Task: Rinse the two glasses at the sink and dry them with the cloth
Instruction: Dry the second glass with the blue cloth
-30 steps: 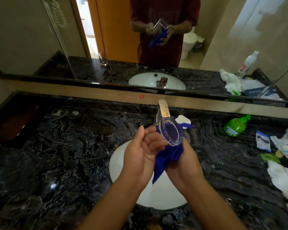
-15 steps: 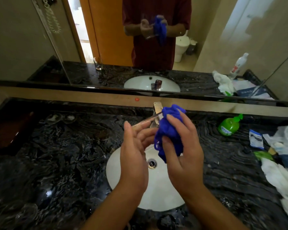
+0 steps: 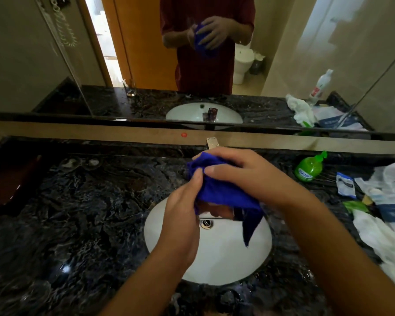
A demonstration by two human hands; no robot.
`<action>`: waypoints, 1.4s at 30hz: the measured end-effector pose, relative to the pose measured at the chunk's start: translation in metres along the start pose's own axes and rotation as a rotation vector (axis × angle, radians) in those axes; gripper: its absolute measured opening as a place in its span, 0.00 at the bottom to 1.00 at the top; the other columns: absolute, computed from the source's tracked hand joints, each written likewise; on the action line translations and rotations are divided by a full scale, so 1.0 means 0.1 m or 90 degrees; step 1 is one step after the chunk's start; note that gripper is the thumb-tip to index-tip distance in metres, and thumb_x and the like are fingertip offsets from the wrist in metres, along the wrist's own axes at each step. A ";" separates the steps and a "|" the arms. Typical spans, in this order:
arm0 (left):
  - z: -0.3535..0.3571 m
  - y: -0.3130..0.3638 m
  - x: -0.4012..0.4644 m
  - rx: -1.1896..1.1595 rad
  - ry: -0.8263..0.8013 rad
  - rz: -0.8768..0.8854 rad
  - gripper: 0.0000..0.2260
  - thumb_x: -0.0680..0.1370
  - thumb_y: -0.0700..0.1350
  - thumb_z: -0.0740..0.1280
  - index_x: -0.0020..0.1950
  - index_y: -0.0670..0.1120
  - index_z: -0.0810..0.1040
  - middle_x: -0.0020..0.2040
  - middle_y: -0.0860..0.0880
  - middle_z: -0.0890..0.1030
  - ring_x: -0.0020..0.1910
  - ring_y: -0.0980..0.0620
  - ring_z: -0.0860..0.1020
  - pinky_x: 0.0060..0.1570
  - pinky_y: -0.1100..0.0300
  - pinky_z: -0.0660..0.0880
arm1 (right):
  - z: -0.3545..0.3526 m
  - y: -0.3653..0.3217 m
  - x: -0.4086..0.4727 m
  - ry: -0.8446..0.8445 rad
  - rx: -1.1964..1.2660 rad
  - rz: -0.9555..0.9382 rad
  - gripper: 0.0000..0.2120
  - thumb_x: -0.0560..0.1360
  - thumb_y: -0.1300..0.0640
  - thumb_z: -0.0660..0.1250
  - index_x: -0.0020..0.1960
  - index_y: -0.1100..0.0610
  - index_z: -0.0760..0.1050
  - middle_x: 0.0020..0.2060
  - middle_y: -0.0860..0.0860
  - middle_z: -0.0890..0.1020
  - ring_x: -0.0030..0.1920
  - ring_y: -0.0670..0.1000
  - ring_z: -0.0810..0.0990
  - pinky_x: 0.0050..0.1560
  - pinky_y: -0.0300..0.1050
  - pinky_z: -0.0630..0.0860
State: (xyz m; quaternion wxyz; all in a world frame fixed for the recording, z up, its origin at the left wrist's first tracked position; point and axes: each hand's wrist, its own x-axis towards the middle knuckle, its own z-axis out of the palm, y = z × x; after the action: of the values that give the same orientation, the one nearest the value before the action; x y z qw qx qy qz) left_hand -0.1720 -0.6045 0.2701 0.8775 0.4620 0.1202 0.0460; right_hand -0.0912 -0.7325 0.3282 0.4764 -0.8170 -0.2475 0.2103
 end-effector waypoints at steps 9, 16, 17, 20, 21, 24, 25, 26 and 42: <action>-0.07 -0.07 0.08 -0.173 0.025 -0.070 0.23 0.81 0.58 0.60 0.46 0.43 0.87 0.32 0.45 0.81 0.30 0.49 0.82 0.37 0.60 0.81 | 0.63 0.34 -0.10 0.138 0.875 0.146 0.22 0.79 0.40 0.64 0.51 0.58 0.85 0.39 0.55 0.82 0.38 0.53 0.78 0.46 0.48 0.74; -0.02 -0.29 0.12 -0.238 0.051 -0.141 0.24 0.84 0.57 0.56 0.58 0.39 0.82 0.40 0.43 0.84 0.37 0.48 0.83 0.43 0.57 0.82 | 0.76 0.57 -0.12 0.289 0.845 0.165 0.31 0.75 0.34 0.69 0.67 0.56 0.81 0.60 0.58 0.83 0.63 0.61 0.81 0.74 0.61 0.70; -0.01 -0.33 0.13 -0.260 0.059 -0.150 0.25 0.85 0.58 0.56 0.58 0.39 0.82 0.42 0.43 0.84 0.37 0.48 0.83 0.46 0.56 0.81 | 0.80 0.57 -0.12 0.348 0.794 0.138 0.29 0.74 0.35 0.70 0.66 0.55 0.82 0.61 0.58 0.84 0.64 0.60 0.81 0.75 0.62 0.70; 0.02 -0.38 0.13 -0.315 0.078 -0.158 0.31 0.82 0.64 0.57 0.60 0.38 0.82 0.47 0.41 0.84 0.41 0.46 0.83 0.58 0.51 0.75 | 0.89 0.48 -0.14 0.488 0.621 0.088 0.23 0.77 0.36 0.65 0.61 0.51 0.84 0.58 0.56 0.86 0.61 0.57 0.84 0.69 0.60 0.76; 0.03 -0.38 0.12 -0.328 0.080 -0.161 0.34 0.80 0.67 0.58 0.60 0.38 0.82 0.50 0.40 0.84 0.44 0.45 0.83 0.62 0.50 0.74 | 0.90 0.45 -0.15 0.504 0.590 0.076 0.23 0.77 0.36 0.63 0.62 0.50 0.83 0.57 0.54 0.86 0.61 0.55 0.84 0.66 0.56 0.77; 0.01 -0.32 0.08 -0.327 0.037 -0.165 0.43 0.77 0.72 0.58 0.72 0.35 0.76 0.68 0.38 0.79 0.66 0.39 0.78 0.77 0.44 0.65 | 0.95 0.43 -0.22 0.526 0.438 0.019 0.26 0.80 0.37 0.63 0.74 0.47 0.73 0.63 0.43 0.83 0.63 0.41 0.81 0.59 0.36 0.77; 0.01 -0.29 0.09 -0.319 0.014 -0.160 0.44 0.77 0.73 0.58 0.74 0.36 0.73 0.72 0.37 0.76 0.73 0.39 0.74 0.79 0.43 0.62 | 0.97 0.45 -0.24 0.535 0.357 -0.001 0.27 0.80 0.40 0.65 0.77 0.46 0.68 0.67 0.40 0.79 0.66 0.38 0.77 0.61 0.32 0.75; 0.01 -0.26 0.09 -0.305 -0.008 -0.154 0.45 0.77 0.73 0.57 0.76 0.37 0.71 0.75 0.37 0.74 0.75 0.38 0.71 0.79 0.42 0.61 | 0.99 0.48 -0.25 0.545 0.279 -0.020 0.29 0.80 0.44 0.67 0.79 0.46 0.65 0.72 0.40 0.74 0.70 0.37 0.73 0.64 0.30 0.72; -0.03 -0.20 0.08 -0.021 -0.011 -0.082 0.30 0.83 0.64 0.53 0.63 0.43 0.83 0.56 0.39 0.86 0.53 0.48 0.86 0.45 0.57 0.83 | 0.43 0.19 -0.32 0.206 -0.443 -0.090 0.19 0.78 0.41 0.61 0.67 0.41 0.76 0.69 0.46 0.75 0.68 0.53 0.72 0.67 0.56 0.72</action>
State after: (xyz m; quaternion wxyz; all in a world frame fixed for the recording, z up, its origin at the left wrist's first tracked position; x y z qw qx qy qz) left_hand -0.1656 -0.6114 0.2508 0.8871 0.4393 0.1411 -0.0123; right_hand -0.1373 -0.7305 0.2952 0.2168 -0.9334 -0.2814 -0.0509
